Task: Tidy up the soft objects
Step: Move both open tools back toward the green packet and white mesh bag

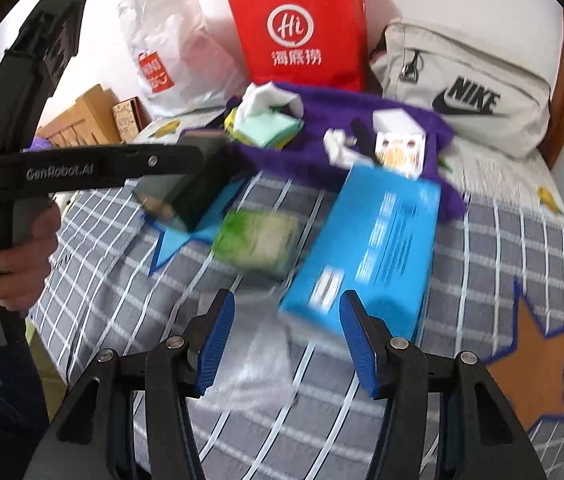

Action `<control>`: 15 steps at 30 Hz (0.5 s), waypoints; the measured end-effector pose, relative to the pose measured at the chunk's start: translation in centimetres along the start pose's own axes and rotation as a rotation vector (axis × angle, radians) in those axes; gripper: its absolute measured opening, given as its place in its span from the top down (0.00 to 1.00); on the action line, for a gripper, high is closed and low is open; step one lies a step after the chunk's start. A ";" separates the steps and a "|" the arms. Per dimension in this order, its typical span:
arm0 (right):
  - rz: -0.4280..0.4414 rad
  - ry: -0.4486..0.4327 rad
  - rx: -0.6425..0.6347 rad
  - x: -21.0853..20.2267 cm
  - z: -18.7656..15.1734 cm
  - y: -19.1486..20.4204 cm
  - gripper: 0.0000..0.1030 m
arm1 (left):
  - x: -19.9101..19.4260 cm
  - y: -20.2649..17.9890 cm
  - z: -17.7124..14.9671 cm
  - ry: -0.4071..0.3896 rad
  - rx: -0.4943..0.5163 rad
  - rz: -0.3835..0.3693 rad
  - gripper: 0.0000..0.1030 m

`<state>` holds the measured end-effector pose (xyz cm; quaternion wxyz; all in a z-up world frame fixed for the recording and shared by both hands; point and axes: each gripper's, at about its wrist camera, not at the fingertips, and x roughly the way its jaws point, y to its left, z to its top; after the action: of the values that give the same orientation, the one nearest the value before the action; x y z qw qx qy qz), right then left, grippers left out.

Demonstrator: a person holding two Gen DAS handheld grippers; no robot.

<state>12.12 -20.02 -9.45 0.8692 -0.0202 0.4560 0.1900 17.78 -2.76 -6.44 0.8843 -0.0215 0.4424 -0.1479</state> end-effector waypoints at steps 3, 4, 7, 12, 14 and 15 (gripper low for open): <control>0.009 0.007 -0.004 -0.2 -2.1 0.6 0.47 | 0.0 -0.3 -1.2 0.005 0.011 0.003 0.43; 0.014 0.009 -0.005 -0.1 -2.6 0.7 0.47 | 0.0 -0.3 -1.6 0.009 0.014 0.007 0.43; 0.024 0.027 0.000 0.5 -4.1 1.2 0.46 | 0.0 -0.1 -2.5 0.016 0.006 0.019 0.43; 0.007 0.047 -0.008 2.5 -5.4 1.6 0.46 | 0.0 0.7 -4.0 0.026 -0.014 0.016 0.43; 0.014 0.063 -0.004 3.6 -5.5 1.5 0.46 | 0.0 0.9 -4.5 0.033 -0.013 0.018 0.43; 0.022 0.068 -0.002 4.0 -5.5 1.4 0.46 | 0.0 1.0 -4.8 0.035 -0.010 0.017 0.43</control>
<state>9.34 -18.60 -15.65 0.8509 -0.0225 0.4855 0.1993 14.19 -1.37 -9.52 0.8774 -0.0197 0.4589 -0.1385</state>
